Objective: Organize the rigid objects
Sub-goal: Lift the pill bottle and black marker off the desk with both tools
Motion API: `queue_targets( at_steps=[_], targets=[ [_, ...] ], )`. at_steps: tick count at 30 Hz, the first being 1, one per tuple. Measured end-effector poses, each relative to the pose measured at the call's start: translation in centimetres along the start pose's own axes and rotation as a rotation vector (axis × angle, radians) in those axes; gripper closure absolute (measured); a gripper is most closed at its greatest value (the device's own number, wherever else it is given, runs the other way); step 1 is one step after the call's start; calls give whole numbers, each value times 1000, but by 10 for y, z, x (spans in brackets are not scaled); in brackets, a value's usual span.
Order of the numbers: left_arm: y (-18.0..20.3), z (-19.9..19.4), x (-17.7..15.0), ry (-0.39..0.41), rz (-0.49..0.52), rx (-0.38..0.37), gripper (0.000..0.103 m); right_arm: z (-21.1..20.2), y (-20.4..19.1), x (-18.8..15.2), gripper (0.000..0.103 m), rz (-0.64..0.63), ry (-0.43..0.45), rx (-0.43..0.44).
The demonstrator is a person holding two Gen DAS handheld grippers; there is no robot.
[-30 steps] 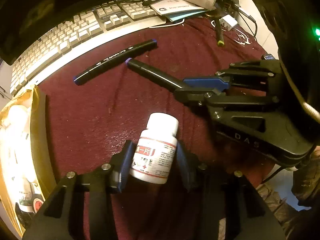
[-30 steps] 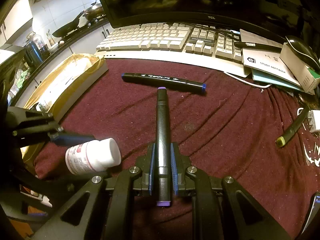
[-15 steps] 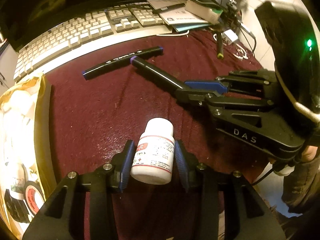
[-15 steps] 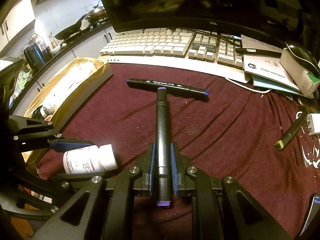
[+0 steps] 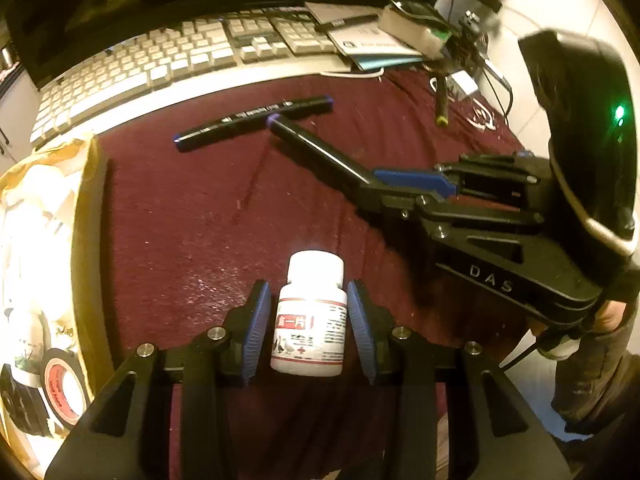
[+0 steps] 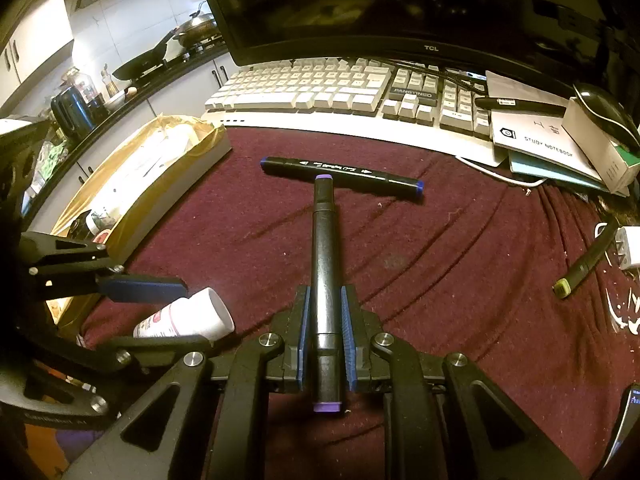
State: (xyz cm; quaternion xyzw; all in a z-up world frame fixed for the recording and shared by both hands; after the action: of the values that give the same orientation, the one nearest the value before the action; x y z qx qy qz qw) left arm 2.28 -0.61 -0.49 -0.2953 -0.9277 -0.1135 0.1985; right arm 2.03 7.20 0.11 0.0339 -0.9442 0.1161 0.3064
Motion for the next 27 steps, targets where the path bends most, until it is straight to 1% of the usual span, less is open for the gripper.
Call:
queue_targets(
  at_steps=[5,7,8,9,14,27],
  targets=[
    [3,11,-5,-38,19,22,65,0,0,0,90,1,2,1],
    [6,11,-7,-31,35,41,65,0,1,-1,90,3,2,2],
    [7,11,-7,-28,36,49,68,0,1,-1,90,4,3,1],
    [6,10,-7,-23,30,49,68,-1,1,-1,90,5,3,1],
    [0,1,-9,14,-10,30,68,-2,1,-1,90,5,8,2],
    [-5,-17,-2,68,-45,12,68,-7,-4,2,90,1,22,10]
  ],
)
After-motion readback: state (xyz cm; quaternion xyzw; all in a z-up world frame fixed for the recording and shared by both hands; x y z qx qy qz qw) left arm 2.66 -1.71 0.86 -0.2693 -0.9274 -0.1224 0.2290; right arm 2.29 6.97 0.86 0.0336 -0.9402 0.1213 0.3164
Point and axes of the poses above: each gripper's, at about its wrist camera, not at the fingertips, and z roughly the way its jaws point, y to its right, x to its top, the point moved 5 cm from there along z, roughly the way its jaws point, and after that the axes turned 3 degrees about z, right-handed, at the moved point
